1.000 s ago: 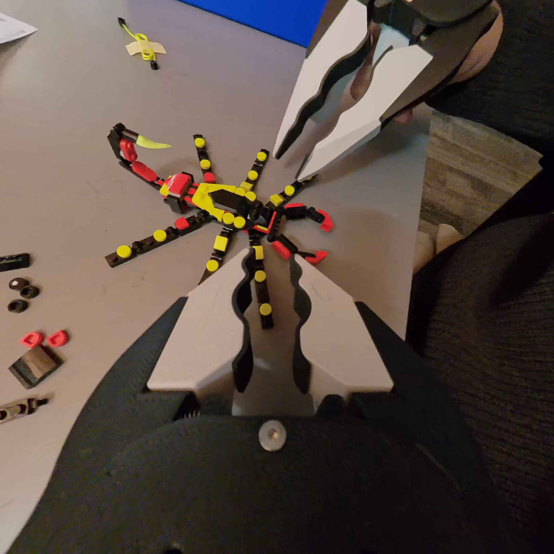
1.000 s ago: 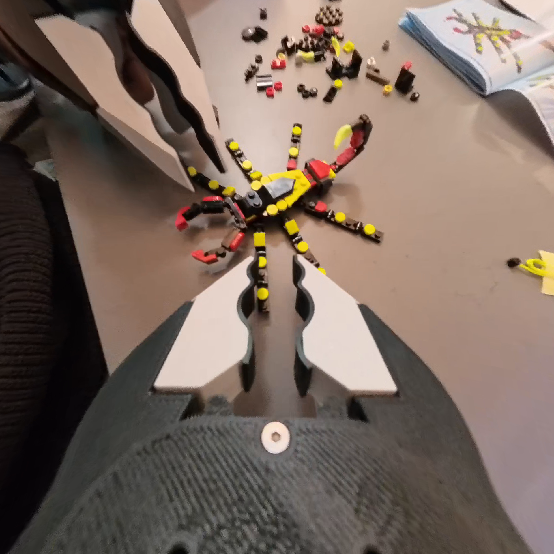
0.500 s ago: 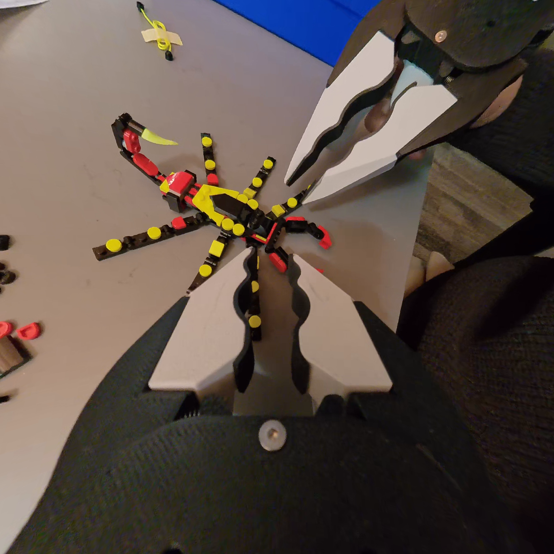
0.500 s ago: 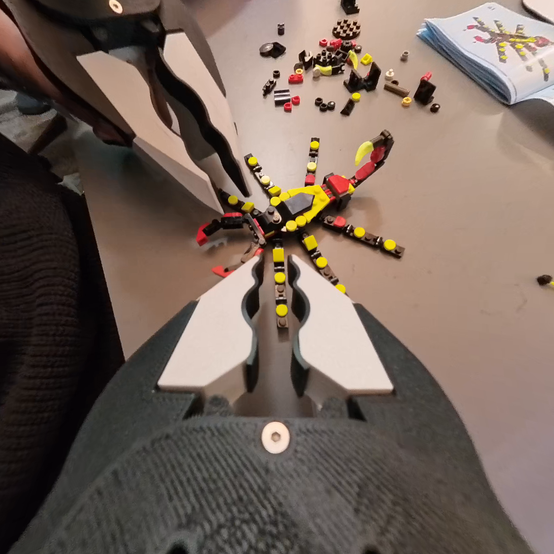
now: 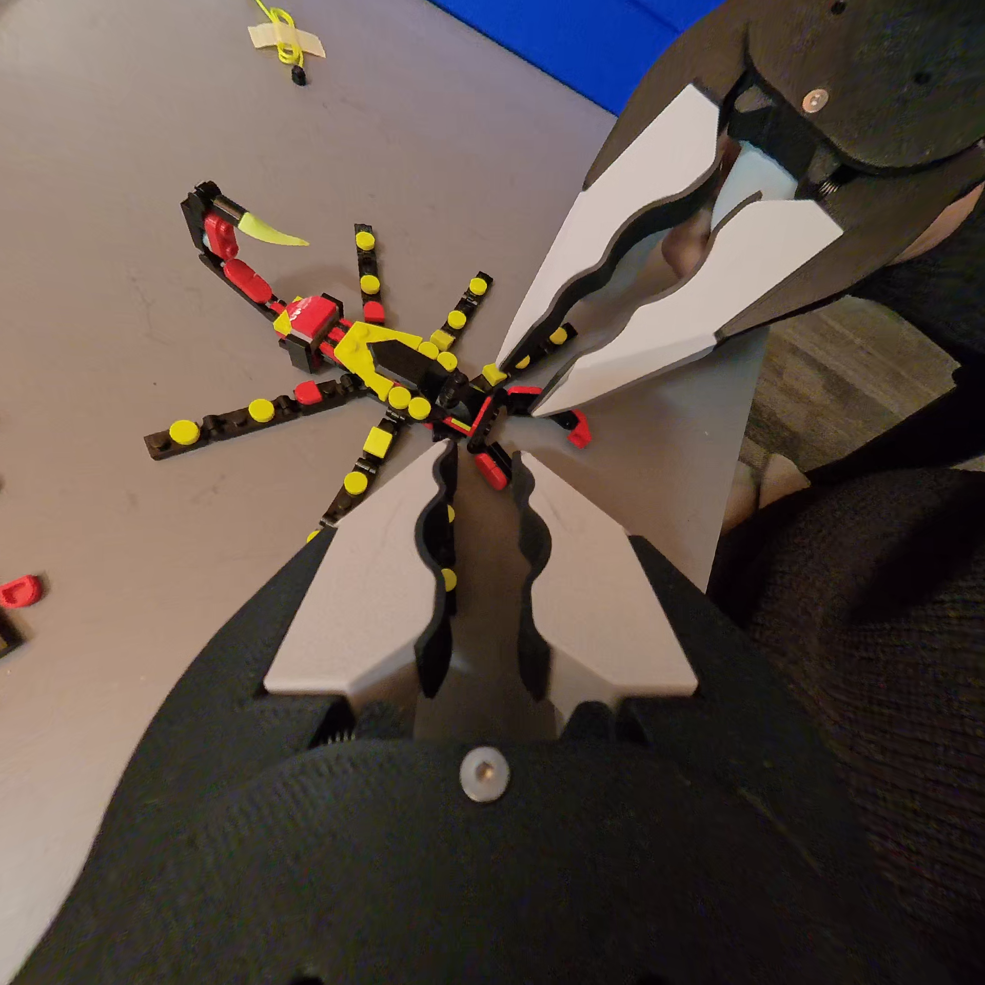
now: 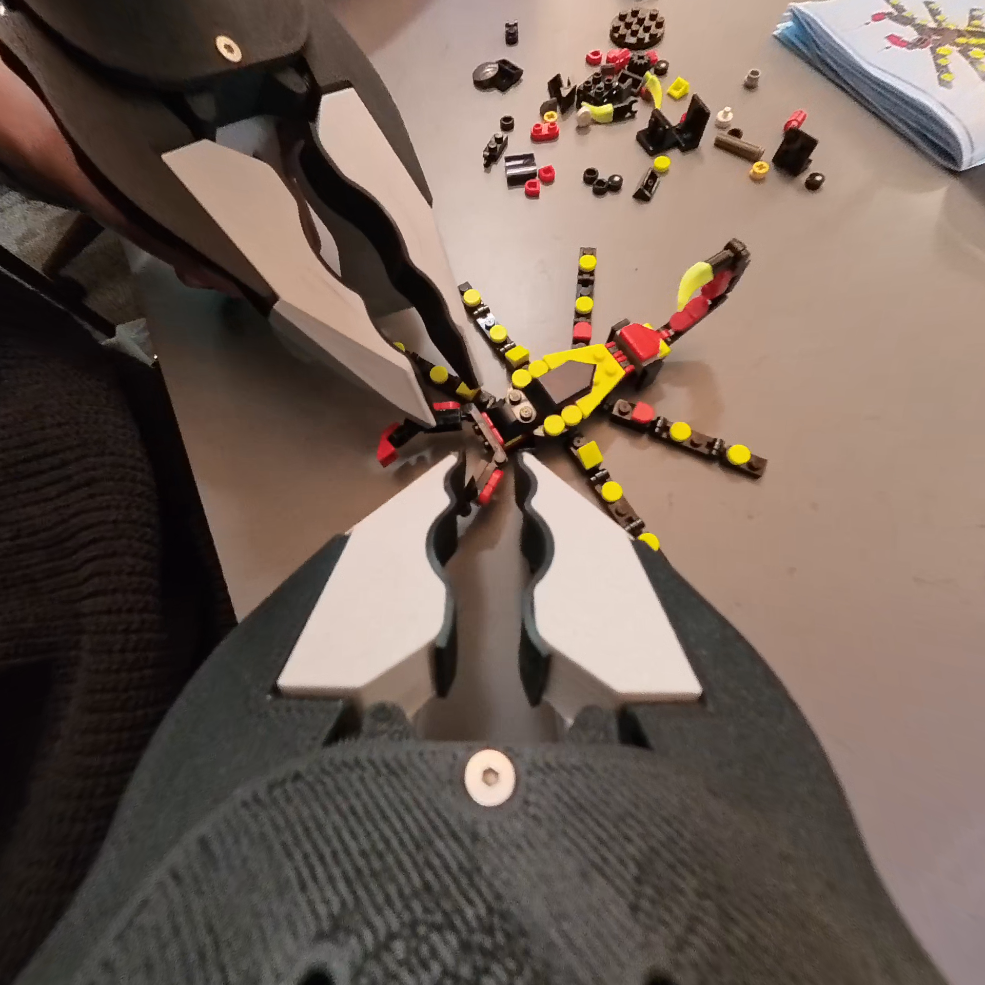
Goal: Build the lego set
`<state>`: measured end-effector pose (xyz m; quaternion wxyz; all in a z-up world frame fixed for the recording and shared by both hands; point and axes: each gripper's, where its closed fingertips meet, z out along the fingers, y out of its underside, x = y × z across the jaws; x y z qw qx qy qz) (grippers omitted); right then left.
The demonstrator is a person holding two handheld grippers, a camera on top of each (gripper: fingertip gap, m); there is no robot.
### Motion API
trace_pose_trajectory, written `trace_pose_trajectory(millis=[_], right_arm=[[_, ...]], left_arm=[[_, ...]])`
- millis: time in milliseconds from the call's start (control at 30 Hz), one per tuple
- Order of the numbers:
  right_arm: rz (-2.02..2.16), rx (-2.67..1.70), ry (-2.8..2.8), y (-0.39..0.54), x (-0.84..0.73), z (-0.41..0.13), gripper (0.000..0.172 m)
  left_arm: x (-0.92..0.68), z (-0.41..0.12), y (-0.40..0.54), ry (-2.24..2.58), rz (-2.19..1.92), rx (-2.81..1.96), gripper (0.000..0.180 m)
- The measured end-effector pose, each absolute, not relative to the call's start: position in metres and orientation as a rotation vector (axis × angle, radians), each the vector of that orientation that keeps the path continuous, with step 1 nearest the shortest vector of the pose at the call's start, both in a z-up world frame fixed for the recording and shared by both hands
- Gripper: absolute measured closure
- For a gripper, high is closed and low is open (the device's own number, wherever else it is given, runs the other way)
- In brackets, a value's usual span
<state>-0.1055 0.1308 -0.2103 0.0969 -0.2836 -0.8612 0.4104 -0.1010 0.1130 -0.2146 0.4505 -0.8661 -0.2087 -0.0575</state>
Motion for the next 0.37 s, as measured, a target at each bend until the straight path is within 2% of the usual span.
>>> trace_pose_trajectory(millis=[33, 367], right_arm=[[1.208, -0.842, -2.552, 0.1307, -0.1057, -0.2112, 0.155], [1.141, -0.801, -2.566, 0.1276, -0.1053, -0.2175, 0.154]], left_arm=[[-0.1008, -0.2146, 0.1135, -0.517, -0.145, -2.14, 0.163], [-0.0943, -0.2159, 0.1177, -0.492, -0.162, -2.152, 0.162]])
